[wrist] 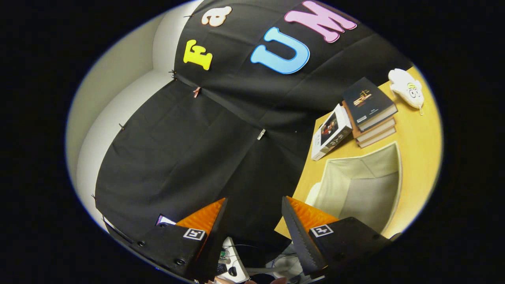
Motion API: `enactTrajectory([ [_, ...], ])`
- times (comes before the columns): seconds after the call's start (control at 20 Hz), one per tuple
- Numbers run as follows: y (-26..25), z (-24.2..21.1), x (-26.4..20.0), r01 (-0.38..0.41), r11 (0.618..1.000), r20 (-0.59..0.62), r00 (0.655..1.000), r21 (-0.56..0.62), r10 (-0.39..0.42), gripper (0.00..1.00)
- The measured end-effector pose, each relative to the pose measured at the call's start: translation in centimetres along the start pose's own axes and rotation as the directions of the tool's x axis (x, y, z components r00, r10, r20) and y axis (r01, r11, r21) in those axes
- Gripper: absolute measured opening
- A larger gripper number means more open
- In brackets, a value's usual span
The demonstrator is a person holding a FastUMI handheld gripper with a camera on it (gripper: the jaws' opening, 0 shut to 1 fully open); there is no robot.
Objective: Open the storage box then place both shoes into the box .Put the left shoe in first, then the right shoe, with the right side of both shoes facing outward in a uniform manner.
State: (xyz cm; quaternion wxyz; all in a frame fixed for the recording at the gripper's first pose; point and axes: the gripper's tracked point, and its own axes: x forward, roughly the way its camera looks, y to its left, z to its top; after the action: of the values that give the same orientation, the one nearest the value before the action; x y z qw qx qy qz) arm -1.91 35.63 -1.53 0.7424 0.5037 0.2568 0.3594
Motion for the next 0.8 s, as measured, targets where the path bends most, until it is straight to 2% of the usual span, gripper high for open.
enactTrajectory([
  [0.15,-2.5,1.4,-4.5,0.112,0.992,0.078,0.991,-0.056,-0.108,0.81],
  [0.3,-6.8,3.0,-9.3,0.315,0.938,0.166,0.942,-0.144,-0.291,0.81],
  [0.45,-11.4,3.7,-14.8,0.508,0.836,0.225,0.856,-0.207,-0.465,0.81],
  [0.6,-17.2,2.9,-19.6,0.668,0.687,0.225,0.743,-0.285,-0.63,0.81],
  [0.7,-21.3,1.8,-22.0,0.735,0.6,0.194,0.669,-0.317,-0.717,0.81],
  [0.8,-24.5,0.0,-24.3,0.777,0.544,0.142,0.606,-0.316,-0.783,0.81],
])
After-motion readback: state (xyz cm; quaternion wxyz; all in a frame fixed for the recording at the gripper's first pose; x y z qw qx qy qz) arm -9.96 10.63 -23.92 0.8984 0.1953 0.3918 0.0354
